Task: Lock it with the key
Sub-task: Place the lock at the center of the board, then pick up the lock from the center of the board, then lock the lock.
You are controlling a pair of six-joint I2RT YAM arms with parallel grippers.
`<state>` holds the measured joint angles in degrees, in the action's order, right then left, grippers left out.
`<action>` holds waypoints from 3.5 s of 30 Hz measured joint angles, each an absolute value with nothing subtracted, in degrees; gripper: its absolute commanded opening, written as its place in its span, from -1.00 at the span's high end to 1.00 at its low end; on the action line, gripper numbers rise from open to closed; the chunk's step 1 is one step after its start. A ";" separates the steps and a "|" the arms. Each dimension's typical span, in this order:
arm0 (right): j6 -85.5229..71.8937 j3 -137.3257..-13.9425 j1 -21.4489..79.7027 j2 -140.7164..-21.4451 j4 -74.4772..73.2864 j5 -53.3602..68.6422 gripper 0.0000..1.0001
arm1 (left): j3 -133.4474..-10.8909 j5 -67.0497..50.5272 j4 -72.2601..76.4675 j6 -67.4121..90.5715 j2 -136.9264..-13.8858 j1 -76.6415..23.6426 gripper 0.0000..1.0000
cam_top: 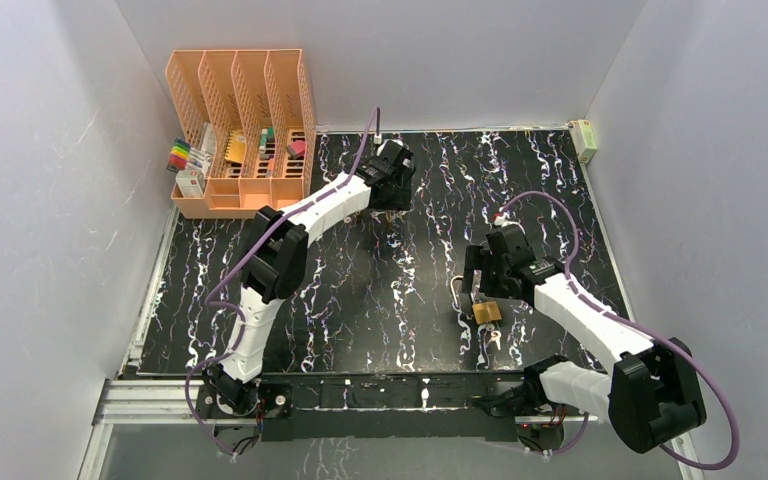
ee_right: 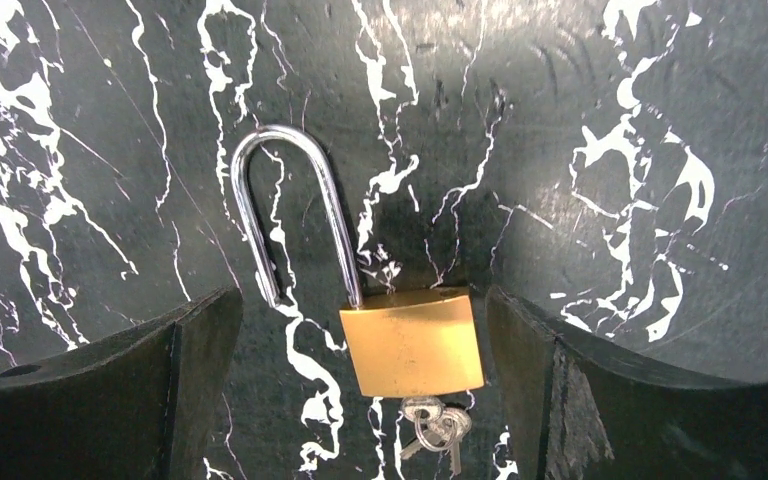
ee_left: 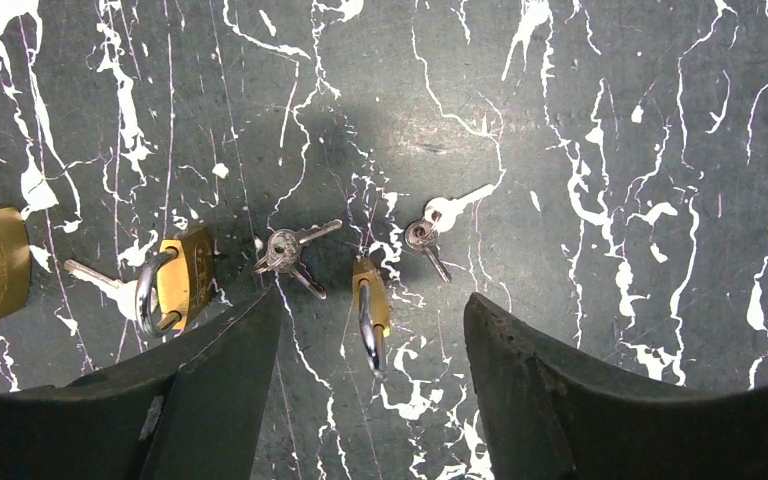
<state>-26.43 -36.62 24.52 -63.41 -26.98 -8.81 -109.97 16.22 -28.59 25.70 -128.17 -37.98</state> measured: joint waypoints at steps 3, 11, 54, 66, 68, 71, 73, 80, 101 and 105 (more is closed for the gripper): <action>-27.43 -36.62 25.89 -63.83 -28.33 -9.69 -0.97 | -109.91 16.00 -28.98 25.58 -127.75 -37.98 -0.37; -32.75 -36.49 33.06 -65.61 -31.26 -14.38 -0.96 | -106.77 15.63 -29.54 24.62 -118.58 -37.98 -0.54; -36.81 -31.75 35.61 -66.63 -27.40 -12.54 1.00 | -87.28 -4.96 -24.30 20.44 -94.66 -31.88 -0.76; -23.79 -41.94 36.00 -62.53 -17.94 24.28 1.00 | -74.37 -48.40 -15.59 10.94 -88.42 -27.63 -0.74; -23.39 -43.66 35.72 -62.72 -16.05 27.89 1.00 | -74.37 -52.23 -16.81 8.79 -88.32 -27.63 -0.73; -23.88 -44.50 34.46 -62.78 -13.28 34.01 1.00 | -74.20 -57.10 -18.25 6.01 -87.44 -27.51 -0.72; -25.05 -44.67 32.87 -63.12 -12.29 37.89 1.00 | -73.66 -59.72 -18.95 4.44 -85.83 -27.12 -0.70; -30.38 -44.95 26.52 -63.75 -10.47 47.65 1.00 | -72.07 -71.75 -17.91 2.85 -78.65 -23.00 -0.69; -36.78 -53.15 25.96 -63.77 -5.50 57.78 1.00 | -71.11 -66.12 -11.71 5.87 -79.20 -21.54 -0.71; -37.94 -53.15 25.96 -64.07 -5.01 58.57 1.00 | -70.67 -68.92 -5.21 9.55 -79.20 -21.41 -0.62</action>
<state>-37.94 -53.15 25.96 -64.07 -5.01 58.57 -70.67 -68.92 -5.21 9.55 -79.20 -21.41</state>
